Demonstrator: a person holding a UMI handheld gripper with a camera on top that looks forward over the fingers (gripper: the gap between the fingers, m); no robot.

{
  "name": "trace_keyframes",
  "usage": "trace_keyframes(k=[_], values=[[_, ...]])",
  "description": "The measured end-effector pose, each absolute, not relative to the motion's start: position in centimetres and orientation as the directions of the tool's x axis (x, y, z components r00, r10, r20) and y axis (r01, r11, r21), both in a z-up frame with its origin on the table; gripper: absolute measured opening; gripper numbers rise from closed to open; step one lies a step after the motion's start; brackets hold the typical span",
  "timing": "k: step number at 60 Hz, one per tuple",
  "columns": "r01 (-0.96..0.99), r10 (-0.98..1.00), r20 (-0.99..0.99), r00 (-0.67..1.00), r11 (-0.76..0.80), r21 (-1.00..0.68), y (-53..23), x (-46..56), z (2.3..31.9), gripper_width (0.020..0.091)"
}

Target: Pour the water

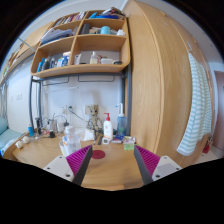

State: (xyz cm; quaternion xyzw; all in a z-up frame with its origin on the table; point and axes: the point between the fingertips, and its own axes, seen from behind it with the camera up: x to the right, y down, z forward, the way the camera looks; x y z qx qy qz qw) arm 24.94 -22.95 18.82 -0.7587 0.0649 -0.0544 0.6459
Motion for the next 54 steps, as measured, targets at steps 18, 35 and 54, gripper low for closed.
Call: trace_keyframes(k=[18,35,54], values=[[-0.056,0.033,-0.064,0.997,-0.214,-0.975,-19.8,15.5,10.7,0.0852],[-0.009,0.053,-0.019,0.998,-0.187,-0.982,-13.5,11.3,9.6,0.0841],[0.01,-0.002,0.011,1.0,-0.106,-0.994,-9.4,11.4,11.0,0.0638]])
